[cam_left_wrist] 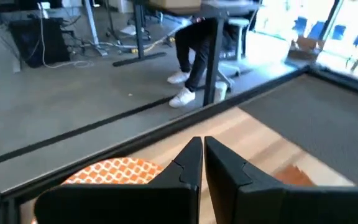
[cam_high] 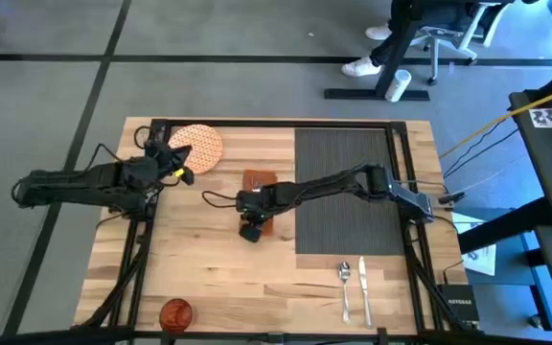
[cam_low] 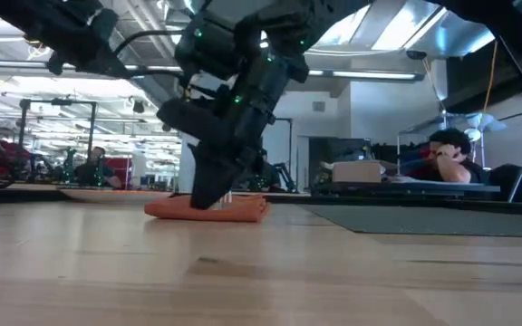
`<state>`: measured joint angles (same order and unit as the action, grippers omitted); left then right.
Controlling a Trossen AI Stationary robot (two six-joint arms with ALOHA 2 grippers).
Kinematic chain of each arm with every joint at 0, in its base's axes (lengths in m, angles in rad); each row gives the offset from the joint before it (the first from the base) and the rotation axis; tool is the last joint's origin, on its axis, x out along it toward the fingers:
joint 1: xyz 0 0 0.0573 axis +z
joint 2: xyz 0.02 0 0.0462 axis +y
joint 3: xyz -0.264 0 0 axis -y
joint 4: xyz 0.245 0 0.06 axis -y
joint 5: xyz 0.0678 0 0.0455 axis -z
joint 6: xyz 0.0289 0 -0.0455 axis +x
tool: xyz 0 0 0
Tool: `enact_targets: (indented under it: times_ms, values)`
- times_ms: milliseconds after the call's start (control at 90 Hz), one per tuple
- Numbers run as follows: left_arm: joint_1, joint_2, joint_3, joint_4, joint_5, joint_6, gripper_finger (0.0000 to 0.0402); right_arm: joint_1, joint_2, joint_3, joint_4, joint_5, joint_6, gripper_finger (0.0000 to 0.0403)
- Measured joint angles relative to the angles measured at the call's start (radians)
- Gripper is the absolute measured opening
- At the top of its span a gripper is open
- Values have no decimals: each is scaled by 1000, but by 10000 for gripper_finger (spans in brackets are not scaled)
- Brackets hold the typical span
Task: Set table place
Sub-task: Move the orange table napkin to the middle left
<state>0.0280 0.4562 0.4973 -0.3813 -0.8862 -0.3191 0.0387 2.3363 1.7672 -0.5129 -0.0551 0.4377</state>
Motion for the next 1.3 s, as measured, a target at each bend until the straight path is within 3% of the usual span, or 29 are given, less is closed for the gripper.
enact_targets:
  times_ms: [322,567,711,811,967,1144,1300]
  values:
    - [-107,-129,0,143,-1,139,0,-2,16,-4,122,-102,-1,0]
    - [-143,-147,0,185,-1,208,0,1,43,-1,249,-171,0,0]
    - [-148,-130,0,91,9,214,0,-13,-8,56,226,-38,-86,0]
    - [-148,-91,0,32,56,199,0,-29,-135,107,122,45,-170,0]
    - [-148,-16,0,76,81,249,0,-39,-321,138,-47,200,-230,0]
    - [-147,65,0,131,222,334,0,-30,-471,134,-199,274,-243,0]
    - [-147,158,0,151,249,330,0,1,-522,137,-325,326,-266,0]
